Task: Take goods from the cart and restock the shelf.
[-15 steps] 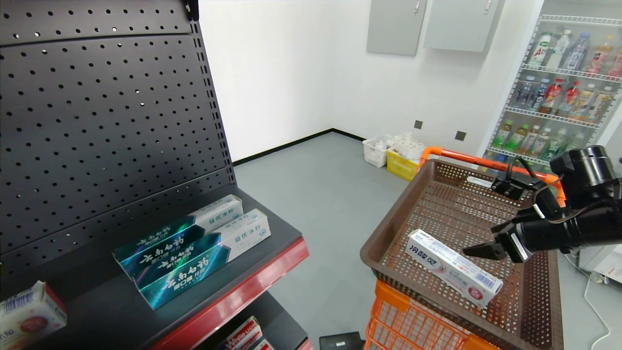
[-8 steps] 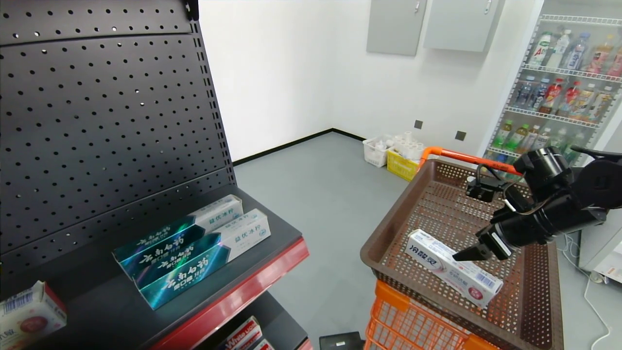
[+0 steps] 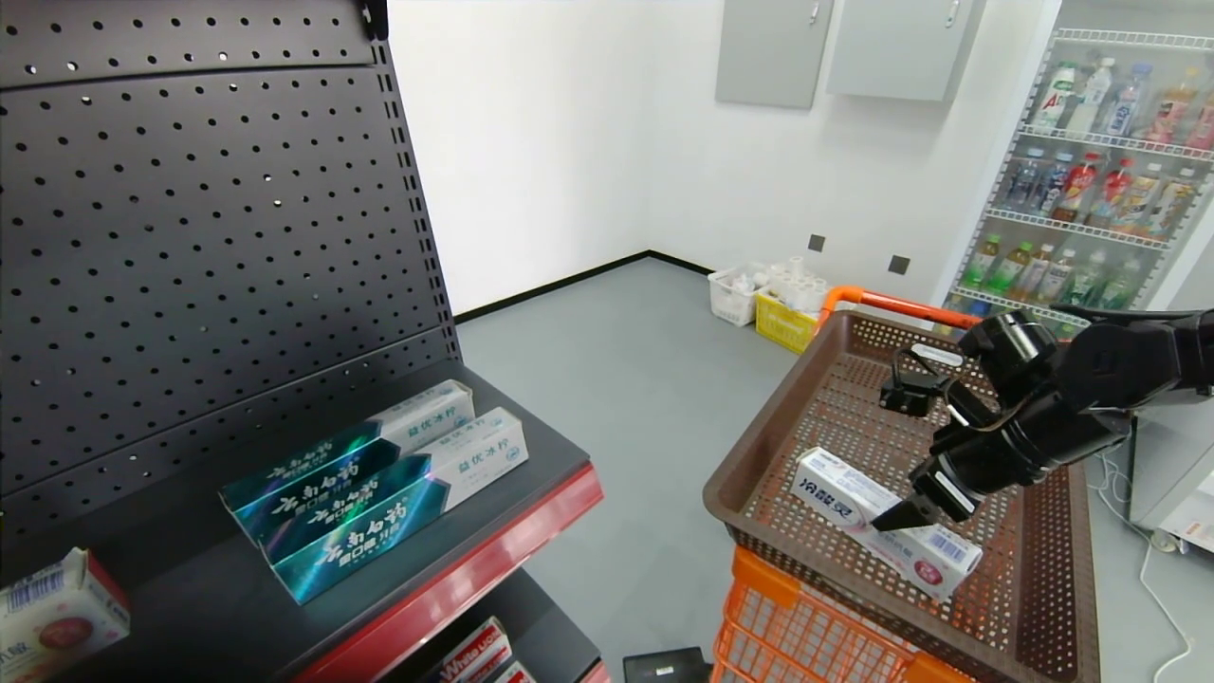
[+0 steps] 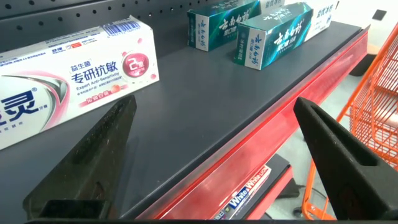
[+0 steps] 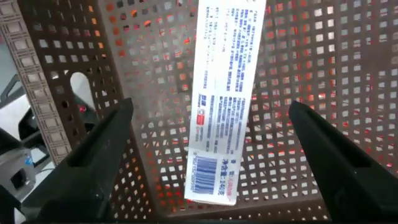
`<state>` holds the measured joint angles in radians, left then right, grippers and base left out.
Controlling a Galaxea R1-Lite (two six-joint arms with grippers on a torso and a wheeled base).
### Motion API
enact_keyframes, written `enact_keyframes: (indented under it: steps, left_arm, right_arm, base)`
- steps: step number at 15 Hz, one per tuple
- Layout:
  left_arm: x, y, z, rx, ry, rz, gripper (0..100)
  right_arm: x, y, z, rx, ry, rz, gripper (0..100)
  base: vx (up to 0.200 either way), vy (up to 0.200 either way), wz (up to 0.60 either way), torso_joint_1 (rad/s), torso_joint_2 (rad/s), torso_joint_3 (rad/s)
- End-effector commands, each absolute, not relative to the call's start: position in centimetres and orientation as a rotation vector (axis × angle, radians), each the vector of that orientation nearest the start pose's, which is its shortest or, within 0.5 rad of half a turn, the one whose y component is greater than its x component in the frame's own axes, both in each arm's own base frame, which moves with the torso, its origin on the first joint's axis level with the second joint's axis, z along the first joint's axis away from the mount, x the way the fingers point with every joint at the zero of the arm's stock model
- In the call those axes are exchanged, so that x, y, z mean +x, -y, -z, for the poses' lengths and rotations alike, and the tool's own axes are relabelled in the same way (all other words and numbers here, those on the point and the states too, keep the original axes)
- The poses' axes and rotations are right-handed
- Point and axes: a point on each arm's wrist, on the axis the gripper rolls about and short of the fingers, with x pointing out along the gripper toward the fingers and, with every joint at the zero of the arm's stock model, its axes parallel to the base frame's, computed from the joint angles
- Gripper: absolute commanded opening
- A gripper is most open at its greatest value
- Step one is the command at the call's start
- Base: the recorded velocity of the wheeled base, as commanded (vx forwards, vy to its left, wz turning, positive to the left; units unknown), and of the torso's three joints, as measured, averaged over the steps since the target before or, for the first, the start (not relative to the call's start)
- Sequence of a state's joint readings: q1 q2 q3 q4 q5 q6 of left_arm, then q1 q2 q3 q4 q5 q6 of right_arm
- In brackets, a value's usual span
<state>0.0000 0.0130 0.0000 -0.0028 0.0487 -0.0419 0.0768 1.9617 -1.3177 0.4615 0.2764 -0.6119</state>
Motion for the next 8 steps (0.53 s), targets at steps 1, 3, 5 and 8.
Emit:
enact_keyframes:
  steps: [1, 3, 5, 8]
  left_arm:
    - [-2.2, -0.1, -7.6, -0.043, -0.01, -0.049, 100]
    - [-2.2, -0.1, -7.6, -0.041, -0.01, -0.049, 100]
    - [-2.2, -0.1, -7.6, -0.043, -0.01, -0.049, 100]
    - [-2.2, -0.1, -7.6, -0.043, -0.01, -0.049, 100]
  right_arm:
    - [35.0, -3.5, -13.4, -0.439, -1.006, -0.64, 100]
    - [35.2, -3.6, -13.0, -0.445, -1.032, -0.636, 100]
    - [35.3, -3.6, -12.5, -0.448, -1.049, -0.631, 100]
    - [35.5, -3.5, -12.0, -0.456, -1.069, -0.621, 100]
  base:
    - [0.0, 0.0, 0.0, 0.0, 0.0, 0.0]
    - [0.0, 0.0, 0.0, 0.0, 0.0, 0.0]
    - [0.0, 0.0, 0.0, 0.0, 0.0, 0.0]
    - [0.0, 0.0, 0.0, 0.0, 0.0, 0.0]
